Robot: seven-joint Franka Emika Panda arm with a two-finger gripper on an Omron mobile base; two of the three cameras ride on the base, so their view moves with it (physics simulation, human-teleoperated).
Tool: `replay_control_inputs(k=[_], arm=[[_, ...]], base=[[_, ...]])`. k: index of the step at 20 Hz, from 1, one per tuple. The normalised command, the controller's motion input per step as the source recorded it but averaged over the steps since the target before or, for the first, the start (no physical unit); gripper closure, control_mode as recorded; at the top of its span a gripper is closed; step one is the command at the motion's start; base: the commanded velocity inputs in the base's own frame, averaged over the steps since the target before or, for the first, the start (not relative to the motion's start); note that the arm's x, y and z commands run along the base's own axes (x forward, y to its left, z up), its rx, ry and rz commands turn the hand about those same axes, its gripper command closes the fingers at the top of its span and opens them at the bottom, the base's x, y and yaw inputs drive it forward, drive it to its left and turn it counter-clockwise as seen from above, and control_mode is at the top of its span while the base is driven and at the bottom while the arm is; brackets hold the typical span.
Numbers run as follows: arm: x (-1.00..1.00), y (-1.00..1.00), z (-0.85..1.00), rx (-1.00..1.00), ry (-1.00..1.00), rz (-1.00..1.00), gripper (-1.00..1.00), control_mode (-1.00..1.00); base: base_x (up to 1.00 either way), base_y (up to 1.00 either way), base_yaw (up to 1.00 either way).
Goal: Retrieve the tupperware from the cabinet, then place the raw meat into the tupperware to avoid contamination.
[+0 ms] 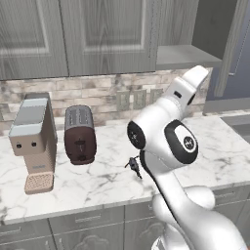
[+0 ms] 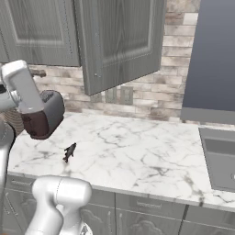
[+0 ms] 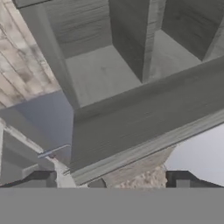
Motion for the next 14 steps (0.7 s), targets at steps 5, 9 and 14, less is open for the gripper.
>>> replay_control_inputs(k=[5,9,14], arm=[[0.39,-0.23,0.17,0.0,-0.11,-0.23,-1.0,-1.0],[0.37,-0.25,0.13,0.0,-0.1,-0.23,-1.0,-1.0],[0.29,-0.32,0.1,0.0,-0.07,-0.19,-1.0,-1.0]], base=[[0.0,0.0,0.0],[0.0,0.0,0.0],[0.0,0.0,0.0]])
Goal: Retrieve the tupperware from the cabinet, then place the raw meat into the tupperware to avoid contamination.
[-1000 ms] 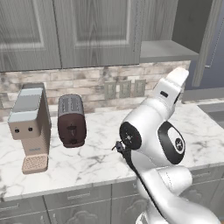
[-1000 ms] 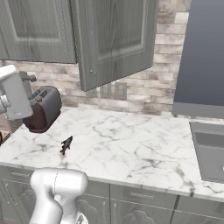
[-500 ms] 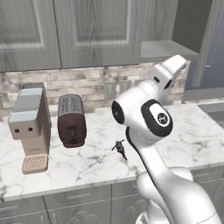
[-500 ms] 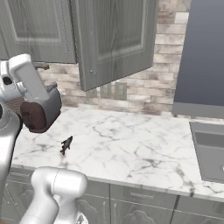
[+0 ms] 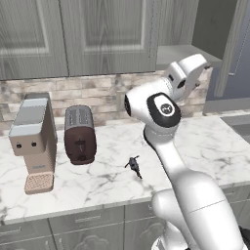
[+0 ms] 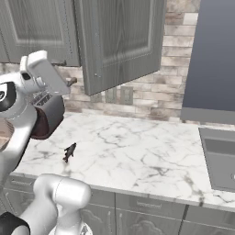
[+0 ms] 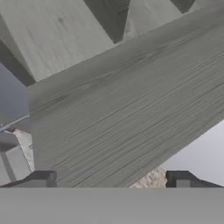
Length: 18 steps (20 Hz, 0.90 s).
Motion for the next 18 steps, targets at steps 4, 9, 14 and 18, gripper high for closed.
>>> replay_control_inputs(k=[4,9,14,18], arm=[[0.24,-0.37,0.08,0.01,-0.07,-0.15,-1.0,-1.0],[0.15,-0.5,0.06,0.03,-0.06,-0.14,-1.0,-1.0],[0.07,-0.51,0.05,0.04,-0.08,-0.12,-1.0,-1.0],[0.0,-0.57,0.06,0.04,-0.09,-0.13,-1.0,-1.0]], base=[[0.0,0.0,0.0],[0.0,0.0,0.0],[0.0,0.0,0.0],[0.0,0.0,0.0]])
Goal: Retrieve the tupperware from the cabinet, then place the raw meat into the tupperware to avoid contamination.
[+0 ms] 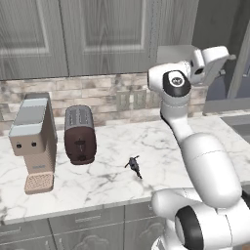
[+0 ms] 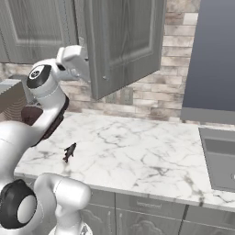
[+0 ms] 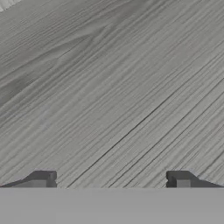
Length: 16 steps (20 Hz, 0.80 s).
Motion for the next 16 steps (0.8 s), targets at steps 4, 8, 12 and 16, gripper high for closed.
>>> replay_control_inputs(k=[4,8,12,16], arm=[[0.0,-0.62,0.08,0.04,-0.11,-0.13,-1.0,-1.0],[0.0,-0.75,0.06,0.07,-0.13,-0.1,-1.0,-1.0],[-0.03,-0.84,0.01,0.12,-0.14,-0.04,-1.0,-1.0],[-0.04,-0.72,0.01,0.13,-0.15,0.0,-1.0,-1.0]], base=[[0.0,0.0,0.0],[0.0,0.0,0.0],[0.0,0.0,0.0],[0.0,0.0,0.0]])
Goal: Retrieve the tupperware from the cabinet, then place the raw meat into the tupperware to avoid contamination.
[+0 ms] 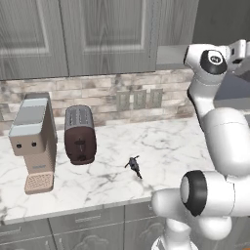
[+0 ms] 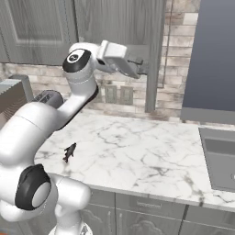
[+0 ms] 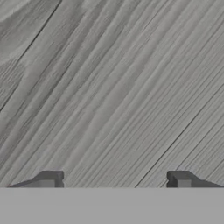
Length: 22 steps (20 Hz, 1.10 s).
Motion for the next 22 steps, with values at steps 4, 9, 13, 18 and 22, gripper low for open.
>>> replay_control_inputs(k=[4,9,13,18,22], arm=[[-0.05,-0.62,0.0,0.13,-0.18,0.0,-1.0,-1.0],[-0.11,-0.24,0.0,0.15,-0.18,0.0,-1.0,-1.0],[-0.2,0.18,-0.1,0.15,-0.21,0.0,-1.0,-1.0],[-0.2,0.31,-0.11,0.17,-0.21,0.01,-1.0,-1.0],[-0.42,0.37,-0.22,0.15,-0.18,0.04,-1.0,-1.0]], base=[[0.0,0.0,0.0],[0.0,0.0,0.0],[0.0,0.0,0.0],[0.0,0.0,0.0],[0.0,0.0,0.0]])
